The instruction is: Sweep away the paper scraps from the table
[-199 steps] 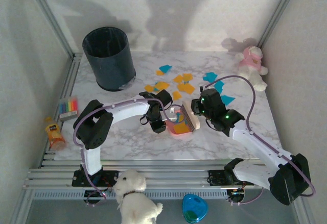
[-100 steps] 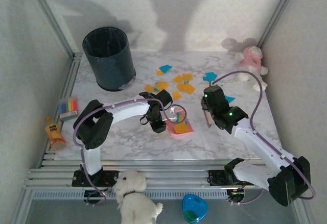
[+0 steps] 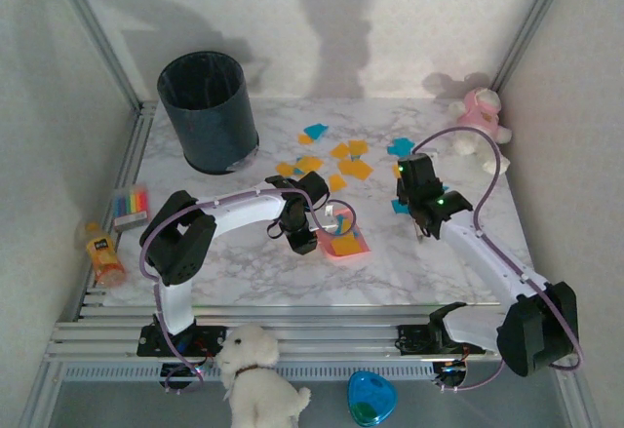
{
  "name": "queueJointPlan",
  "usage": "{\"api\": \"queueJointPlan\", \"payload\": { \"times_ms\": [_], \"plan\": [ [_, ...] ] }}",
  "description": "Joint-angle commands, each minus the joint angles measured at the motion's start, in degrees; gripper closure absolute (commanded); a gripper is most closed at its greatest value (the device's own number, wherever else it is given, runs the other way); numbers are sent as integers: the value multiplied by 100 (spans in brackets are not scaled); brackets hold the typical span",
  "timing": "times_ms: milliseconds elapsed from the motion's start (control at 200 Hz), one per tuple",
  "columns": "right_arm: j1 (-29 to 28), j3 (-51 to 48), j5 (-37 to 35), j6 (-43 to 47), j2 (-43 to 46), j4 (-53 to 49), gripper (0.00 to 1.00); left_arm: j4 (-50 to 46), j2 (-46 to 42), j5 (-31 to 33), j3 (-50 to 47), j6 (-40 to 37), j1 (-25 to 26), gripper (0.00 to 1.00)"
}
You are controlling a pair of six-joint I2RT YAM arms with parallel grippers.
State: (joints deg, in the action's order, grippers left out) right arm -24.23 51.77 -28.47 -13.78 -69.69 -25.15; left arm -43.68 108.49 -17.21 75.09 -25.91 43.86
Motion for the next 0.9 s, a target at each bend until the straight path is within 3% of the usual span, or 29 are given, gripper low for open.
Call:
{"api": "queueJointPlan", "payload": {
  "times_ms": [0, 195, 575, 896],
  "plan": [
    [36, 260, 221, 262, -225, -21, 100, -149, -47, -102, -82, 20, 77, 100],
    [32, 448, 1004, 353, -390, -498, 100, -167, -64, -90, -82, 25, 77, 100],
    [-191, 242, 2702, 463, 240, -727, 100, -147, -3, -111, -39, 85, 77, 100],
    [-208, 333, 3038, 239, 529, -597, 100, -203, 63, -68, 23, 113, 74, 100]
  ]
}}
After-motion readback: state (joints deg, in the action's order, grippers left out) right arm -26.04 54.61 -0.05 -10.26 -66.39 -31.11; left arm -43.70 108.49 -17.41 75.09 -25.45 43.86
